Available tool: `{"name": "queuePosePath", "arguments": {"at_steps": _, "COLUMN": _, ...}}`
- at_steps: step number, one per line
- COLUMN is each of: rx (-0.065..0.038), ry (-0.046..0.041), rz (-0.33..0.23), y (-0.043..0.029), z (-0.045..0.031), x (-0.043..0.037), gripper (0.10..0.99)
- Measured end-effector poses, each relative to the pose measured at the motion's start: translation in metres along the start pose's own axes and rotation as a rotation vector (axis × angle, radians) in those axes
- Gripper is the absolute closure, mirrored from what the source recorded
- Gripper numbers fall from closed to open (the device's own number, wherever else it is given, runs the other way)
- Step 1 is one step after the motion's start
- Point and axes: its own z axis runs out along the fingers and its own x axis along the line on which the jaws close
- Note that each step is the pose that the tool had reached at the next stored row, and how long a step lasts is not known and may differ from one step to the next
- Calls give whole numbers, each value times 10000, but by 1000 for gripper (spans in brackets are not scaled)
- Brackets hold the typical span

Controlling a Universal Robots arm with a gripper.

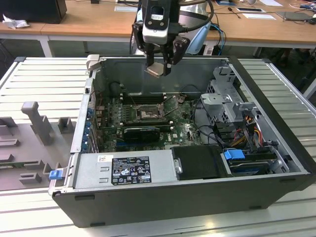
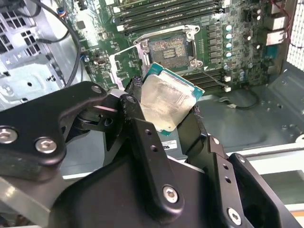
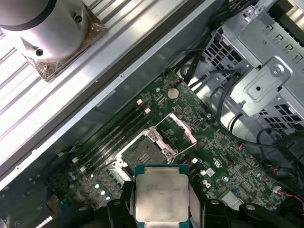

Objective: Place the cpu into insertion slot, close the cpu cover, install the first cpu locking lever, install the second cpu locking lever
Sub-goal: 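Place the cpu into insertion slot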

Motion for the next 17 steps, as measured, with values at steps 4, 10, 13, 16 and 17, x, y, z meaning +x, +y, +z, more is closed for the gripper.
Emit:
{"name": "queuePosePath", "arguments": {"at_steps": 4, "rx": -7, "ry": -46, "rz": 511, "y": 0, "z": 5, "x": 0, "gripper": 545}}
{"name": "queuePosePath", "arguments": {"at_steps": 10, "rx": -10, "ry": -120, "rz": 1244, "y": -1, "z": 11, "x": 0, "gripper": 545}}
{"name": "queuePosePath", "arguments": {"at_steps": 13, "rx": -11, "ry": -172, "rz": 1767, "y": -1, "z": 15, "x": 0, "gripper": 545}}
{"name": "queuePosePath", "arguments": {"at_steps": 16, "rx": -18, "ry": -217, "rz": 2277, "y": -2, "z": 21, "x": 0, "gripper": 545}}
{"name": "queuePosePath", "arguments": {"at_steps": 17, "rx": -20, "ry": -231, "rz": 2437, "y": -2, "z": 23, "x": 0, "gripper": 545}}
